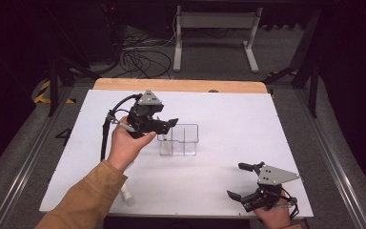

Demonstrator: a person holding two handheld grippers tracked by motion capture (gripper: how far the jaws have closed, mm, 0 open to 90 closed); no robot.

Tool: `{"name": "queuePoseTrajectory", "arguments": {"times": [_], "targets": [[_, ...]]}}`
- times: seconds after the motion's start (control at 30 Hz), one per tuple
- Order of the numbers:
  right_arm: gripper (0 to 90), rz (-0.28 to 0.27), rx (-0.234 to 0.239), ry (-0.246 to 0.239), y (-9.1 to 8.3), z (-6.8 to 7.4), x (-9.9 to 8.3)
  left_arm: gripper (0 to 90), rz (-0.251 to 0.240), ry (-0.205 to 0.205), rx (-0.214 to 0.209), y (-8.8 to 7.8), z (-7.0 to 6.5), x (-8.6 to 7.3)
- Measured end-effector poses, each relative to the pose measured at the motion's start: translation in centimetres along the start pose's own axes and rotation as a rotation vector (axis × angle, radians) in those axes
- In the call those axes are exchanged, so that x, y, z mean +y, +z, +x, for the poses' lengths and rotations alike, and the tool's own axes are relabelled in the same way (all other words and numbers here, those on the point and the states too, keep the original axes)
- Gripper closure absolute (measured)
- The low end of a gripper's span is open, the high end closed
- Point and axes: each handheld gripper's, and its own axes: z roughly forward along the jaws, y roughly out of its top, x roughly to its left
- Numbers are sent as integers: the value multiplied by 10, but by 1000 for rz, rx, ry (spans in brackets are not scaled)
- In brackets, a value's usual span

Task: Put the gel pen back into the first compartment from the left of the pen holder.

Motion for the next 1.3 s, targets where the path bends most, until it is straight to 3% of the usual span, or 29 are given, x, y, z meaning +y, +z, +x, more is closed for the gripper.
{"name": "queuePoseTrajectory", "arguments": {"times": [0.17,0.27,0.43,0.57,1.07,1.3], "targets": [[27,1,1,1,1,0,0,252,5,40,17,-22,-2,-9],[27,2,0,2,1,0,0,240,35,74,37,-32,-3,-17],[27,4,1,4,2,1,0,240,85,87,56,-38,-4,-33],[27,6,1,-1,2,1,1,245,115,85,66,-41,-2,-46],[27,8,1,-1,2,1,0,242,177,17,80,-48,14,-82],[27,8,1,-1,2,1,0,242,197,21,103,-46,16,-98]]}}
